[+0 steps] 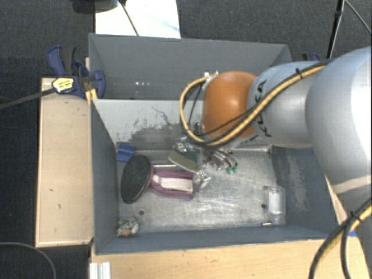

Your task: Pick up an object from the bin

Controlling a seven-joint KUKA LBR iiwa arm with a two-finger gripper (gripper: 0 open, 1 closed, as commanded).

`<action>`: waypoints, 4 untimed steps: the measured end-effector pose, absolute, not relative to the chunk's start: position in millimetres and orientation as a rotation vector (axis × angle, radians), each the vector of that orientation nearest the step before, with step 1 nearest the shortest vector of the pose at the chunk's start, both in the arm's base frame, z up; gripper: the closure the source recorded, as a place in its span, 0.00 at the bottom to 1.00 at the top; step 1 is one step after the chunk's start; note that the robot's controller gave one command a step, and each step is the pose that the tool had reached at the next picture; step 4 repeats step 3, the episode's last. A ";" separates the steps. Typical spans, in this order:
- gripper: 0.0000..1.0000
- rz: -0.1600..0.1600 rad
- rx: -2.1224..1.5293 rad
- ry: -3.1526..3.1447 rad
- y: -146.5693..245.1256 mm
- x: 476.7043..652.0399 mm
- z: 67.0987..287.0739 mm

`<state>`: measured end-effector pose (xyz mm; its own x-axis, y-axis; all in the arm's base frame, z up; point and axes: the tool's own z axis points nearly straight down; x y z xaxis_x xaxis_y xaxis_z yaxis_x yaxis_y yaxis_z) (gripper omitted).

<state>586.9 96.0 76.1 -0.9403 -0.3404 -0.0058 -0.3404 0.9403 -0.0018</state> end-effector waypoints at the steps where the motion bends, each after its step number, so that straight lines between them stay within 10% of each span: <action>1: 0.00 0.000 -0.798 3.030 112.3 588.7 78.2; 2: 1.00 -0.001 -0.799 3.030 112.0 588.7 78.3; 3: 1.00 -0.003 -1.385 2.810 102.4 571.4 212.4; 4: 1.00 -0.003 -1.385 2.810 102.4 571.4 212.4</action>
Offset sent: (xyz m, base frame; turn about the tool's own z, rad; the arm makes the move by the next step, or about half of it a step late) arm 0.0001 0.0166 0.0009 -0.1716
